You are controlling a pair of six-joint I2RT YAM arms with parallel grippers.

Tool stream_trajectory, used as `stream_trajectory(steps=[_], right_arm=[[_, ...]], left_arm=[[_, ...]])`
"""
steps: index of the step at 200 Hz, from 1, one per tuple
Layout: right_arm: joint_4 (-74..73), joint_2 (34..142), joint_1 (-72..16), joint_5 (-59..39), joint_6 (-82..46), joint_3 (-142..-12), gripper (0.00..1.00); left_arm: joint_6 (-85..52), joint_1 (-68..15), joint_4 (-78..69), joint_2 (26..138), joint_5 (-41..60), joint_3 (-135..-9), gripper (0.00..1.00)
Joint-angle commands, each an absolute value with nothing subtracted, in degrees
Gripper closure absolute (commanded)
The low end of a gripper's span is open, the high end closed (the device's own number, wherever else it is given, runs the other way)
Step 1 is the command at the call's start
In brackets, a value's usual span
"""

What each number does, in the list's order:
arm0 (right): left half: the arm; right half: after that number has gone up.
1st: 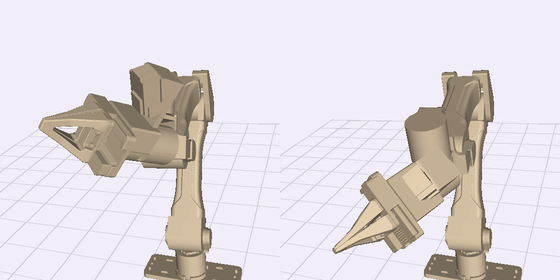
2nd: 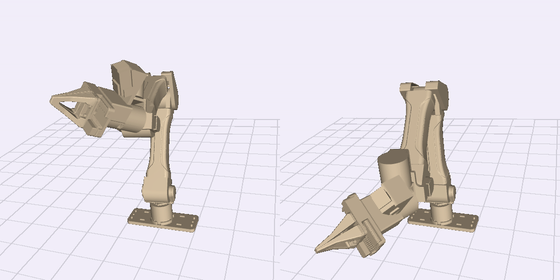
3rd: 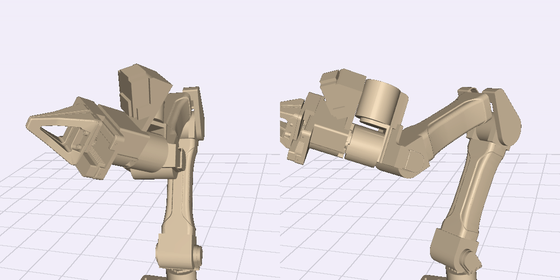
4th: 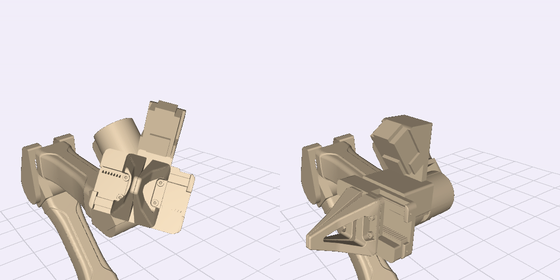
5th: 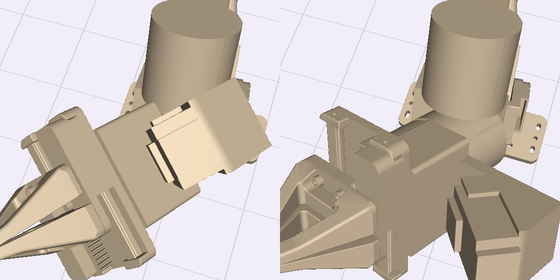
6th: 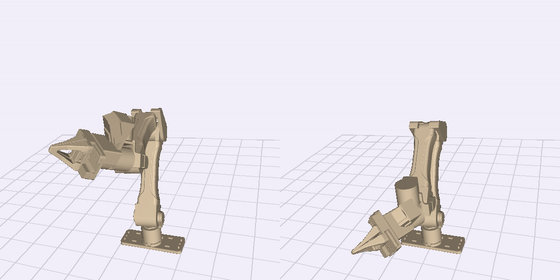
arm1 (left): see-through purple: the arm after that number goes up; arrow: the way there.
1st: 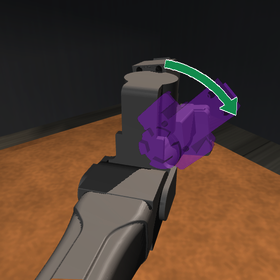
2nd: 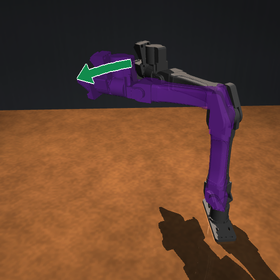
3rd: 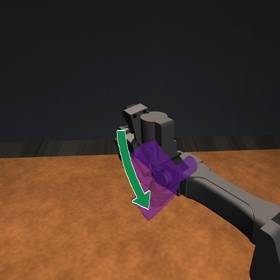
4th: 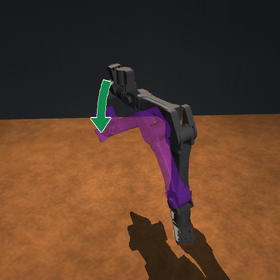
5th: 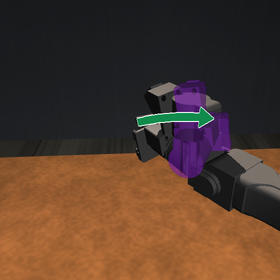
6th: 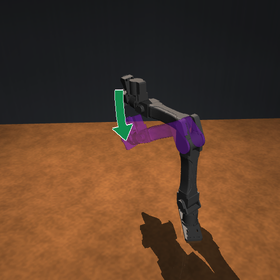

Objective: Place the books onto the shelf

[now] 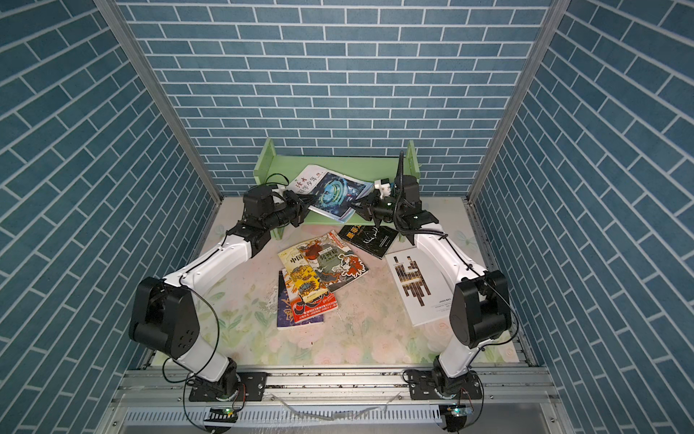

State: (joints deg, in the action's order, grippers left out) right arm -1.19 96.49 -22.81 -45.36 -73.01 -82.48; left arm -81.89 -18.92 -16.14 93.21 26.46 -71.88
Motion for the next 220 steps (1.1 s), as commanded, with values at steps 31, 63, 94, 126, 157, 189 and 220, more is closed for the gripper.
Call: stream_trajectory(steps=[31, 63, 94, 126, 157, 189, 220], right_arm=[[-6.91, 100.49, -22.66, -43.67, -75.37, -88.17, 0.97], [-8.38, 101.34, -22.67, -41.20, -76.93, -90.02, 0.79], [-9.33, 101.21, -22.80, -40.09, -78.22, -89.34, 0.72], [-8.32, 100.11, -23.19, -38.30, -78.21, -87.89, 0.69], [-6.67, 101.56, -23.81, -38.31, -77.96, -89.95, 0.67], [-3.68, 103.72, -24.50, -37.71, -76.47, -93.28, 0.61], [-0.34, 104.68, -24.76, -35.46, -73.79, -96.73, 0.61]], left_arm=[[-85.72, -18.70, -24.70, 94.04, 21.75, -72.02, 1.00], [-85.20, -18.72, -23.57, 94.03, 15.43, -74.61, 1.00], [-84.09, -19.41, -21.66, 94.16, 8.60, -77.24, 1.00], [-81.87, -19.69, -16.42, 95.33, 3.16, -81.81, 1.00], [-83.38, -19.86, -15.94, 98.19, 1.12, -84.23, 1.00], [-84.93, -20.60, -13.64, 98.99, -1.42, -84.85, 1.00], [-86.70, -21.58, -11.68, 98.51, -2.93, -83.88, 1.00]])
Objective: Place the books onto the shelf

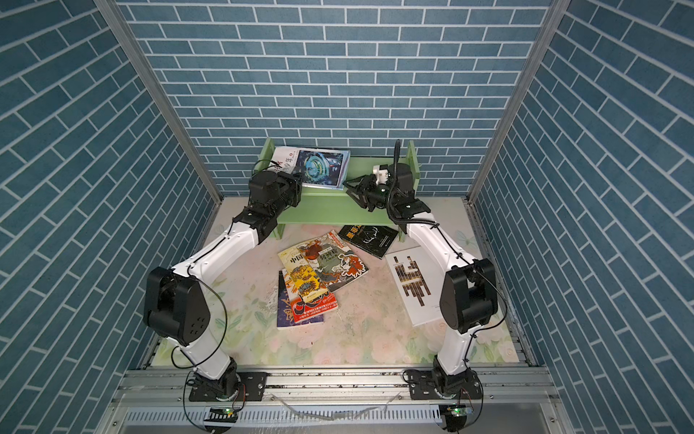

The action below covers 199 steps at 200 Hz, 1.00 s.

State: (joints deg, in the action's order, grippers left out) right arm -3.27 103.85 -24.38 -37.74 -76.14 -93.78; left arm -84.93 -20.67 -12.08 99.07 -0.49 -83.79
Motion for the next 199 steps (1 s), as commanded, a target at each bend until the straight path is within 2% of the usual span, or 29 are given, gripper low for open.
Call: stream_trajectory(steps=[1, 87, 114, 177, 199], right_arm=[[-0.17, 104.72, -24.77, -35.35, -73.76, -96.79, 0.61], [11.58, 106.42, -26.52, -30.18, -68.50, -100.28, 0.62], [14.60, 105.64, -26.98, -28.39, -66.18, -100.03, 0.62], [13.74, 107.96, -26.93, -29.58, -66.15, -102.31, 0.64], [13.63, 109.10, -27.07, -29.77, -66.35, -103.59, 0.65]], left_arm=[[-86.77, -21.64, -11.73, 98.52, -3.00, -83.82, 1.00], [-89.47, -22.87, -14.74, 96.53, -10.99, -77.63, 1.00], [-89.56, -22.90, -15.12, 97.27, -10.77, -78.28, 1.00], [-89.56, -22.88, -12.37, 96.07, -11.14, -77.60, 0.77], [-89.56, -22.87, -12.38, 95.46, -10.92, -76.63, 0.60]])
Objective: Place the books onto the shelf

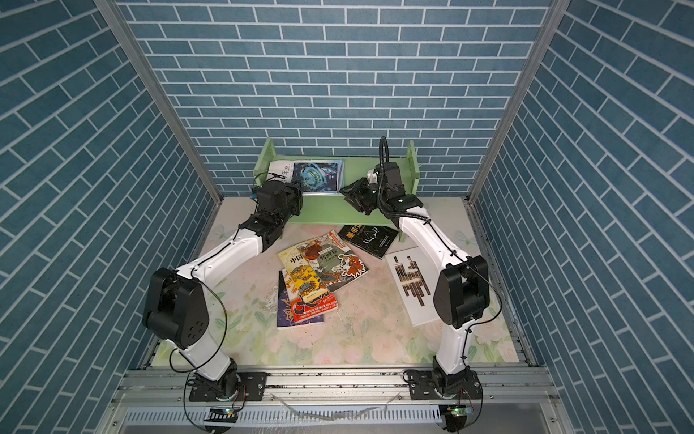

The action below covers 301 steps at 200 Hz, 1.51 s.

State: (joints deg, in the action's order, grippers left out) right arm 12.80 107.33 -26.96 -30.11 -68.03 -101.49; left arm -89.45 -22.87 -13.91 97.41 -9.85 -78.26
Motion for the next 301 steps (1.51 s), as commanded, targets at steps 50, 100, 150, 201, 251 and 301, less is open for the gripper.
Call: stream_trajectory(steps=[50, 100, 150, 201, 251, 301], right_arm=[[12.55, 110.74, -27.79, -29.97, -67.47, -104.80, 0.66], [10.75, 111.16, -28.24, -29.86, -68.57, -105.12, 0.68], [9.78, 110.84, -28.61, -29.80, -68.96, -105.34, 0.69], [9.32, 110.06, -29.26, -29.62, -68.80, -104.05, 0.69], [9.33, 107.67, -29.21, -27.87, -67.09, -101.26, 0.65], [9.02, 107.66, -29.35, -27.25, -67.13, -101.62, 0.75]], left_arm=[[-90.12, -22.89, -8.01, 93.93, -9.34, -76.44, 0.28], [-90.01, -22.67, 4.12, 90.56, -7.88, -76.90, 0.00], [-87.06, -21.07, 9.67, 87.99, -4.48, -76.26, 0.00], [-81.24, -15.70, 14.59, 81.26, 6.69, -75.04, 0.00], [-69.17, -9.33, 31.85, 74.70, 17.68, -79.42, 0.00], [-38.00, -5.26, 59.81, 77.62, 23.66, -95.13, 0.05]])
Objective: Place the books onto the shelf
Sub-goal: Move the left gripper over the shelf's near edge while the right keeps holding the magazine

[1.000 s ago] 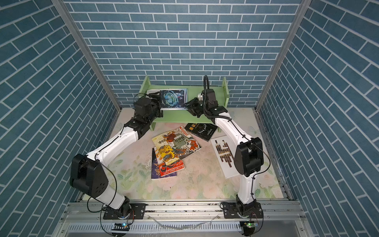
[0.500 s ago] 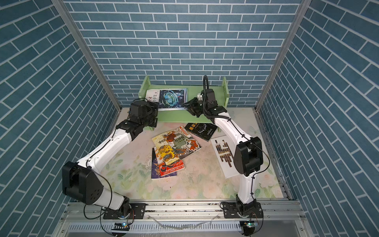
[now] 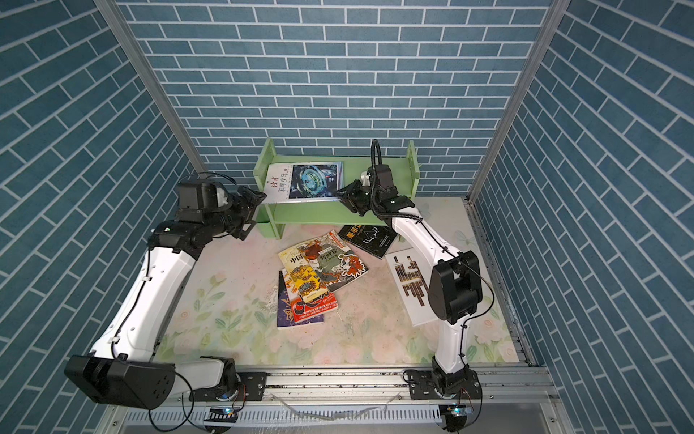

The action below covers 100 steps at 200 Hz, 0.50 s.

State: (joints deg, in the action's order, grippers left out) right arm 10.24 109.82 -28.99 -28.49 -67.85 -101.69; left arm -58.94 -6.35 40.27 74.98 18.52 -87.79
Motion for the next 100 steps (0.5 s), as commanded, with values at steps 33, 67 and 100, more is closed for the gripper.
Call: stream_trajectory(steps=[33, 67, 100], right_arm=[[8.85, 108.19, -29.37, -26.92, -67.25, -102.29, 0.79], [8.56, 108.59, -29.61, -26.37, -67.49, -102.48, 0.85], [4.82, 108.66, -30.06, -26.32, -69.66, -101.18, 0.91]], left_arm=[[-25.84, -4.83, 71.98, 79.31, 21.79, -96.43, 0.05], [-24.23, -4.83, 71.86, 78.40, 21.65, -91.26, 0.06], [-28.98, -4.83, 62.33, 79.40, 23.27, -87.87, 0.07]])
